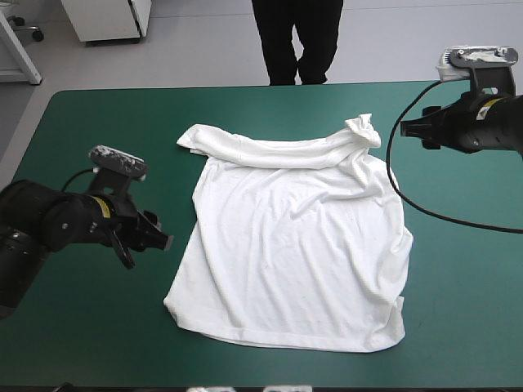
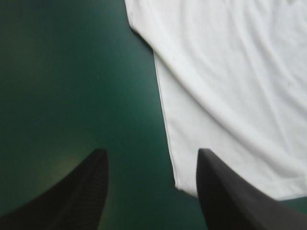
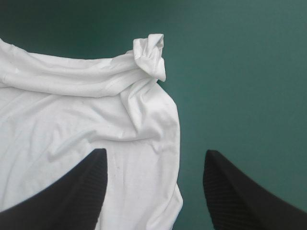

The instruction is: Fold the cloth

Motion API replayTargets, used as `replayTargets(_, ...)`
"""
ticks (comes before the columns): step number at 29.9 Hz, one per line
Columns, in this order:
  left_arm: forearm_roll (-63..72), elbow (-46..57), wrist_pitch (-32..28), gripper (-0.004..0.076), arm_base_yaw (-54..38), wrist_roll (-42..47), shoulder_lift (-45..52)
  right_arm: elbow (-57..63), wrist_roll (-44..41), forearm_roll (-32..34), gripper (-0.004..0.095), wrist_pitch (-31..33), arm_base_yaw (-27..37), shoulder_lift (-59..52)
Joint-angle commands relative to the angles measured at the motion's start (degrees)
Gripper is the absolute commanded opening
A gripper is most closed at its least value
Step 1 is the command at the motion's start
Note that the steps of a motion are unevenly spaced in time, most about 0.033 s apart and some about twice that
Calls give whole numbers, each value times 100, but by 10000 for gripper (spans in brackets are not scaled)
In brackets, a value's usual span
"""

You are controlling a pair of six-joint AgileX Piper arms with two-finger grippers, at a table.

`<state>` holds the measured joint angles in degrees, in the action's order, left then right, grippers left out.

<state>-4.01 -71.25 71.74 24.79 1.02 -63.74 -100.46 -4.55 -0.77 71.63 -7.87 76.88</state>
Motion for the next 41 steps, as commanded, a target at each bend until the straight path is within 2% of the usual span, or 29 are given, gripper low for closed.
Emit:
replayTargets(1,-30,480,179,397,149,244,48,93,-48,41,553,-90,41,-148)
replayTargets(7,143,1744,-704,398,482,630,-98,562,-48,41,553,-65,41,-148)
replayTargets(13,448,2490,-1422,400,777,1094,-432,709,-48,77,553,-111,41,-148)
replayTargets(17,401,2679,-1690,400,774,1277,-759,709,-37,77,553,-122,41,-148)
replayTargets(28,464,2751,-1946,395,774,1289,-1982,709,-37,41,553,-11,41,-161)
replayTargets(31,494,2840,-1946,329,774,1277,-2213,717,-12,-67,554,-11,41,-203)
replayTargets(33,483,2862,-1946,203,774,1277,-2248,811,156,-358,572,-1,28,-292)
replayTargets(35,464,2862,-1973,42,774,1267,-2238,1049,186,-629,606,-1,28,-410)
replayTargets(36,455,2862,-2020,-7,774,1267,-2237,1219,166,-657,615,-1,28,-476)
replayTargets(41,455,2862,-2083,-9,774,1254,-2237,2346,-37,-575,614,-1,28,-895)
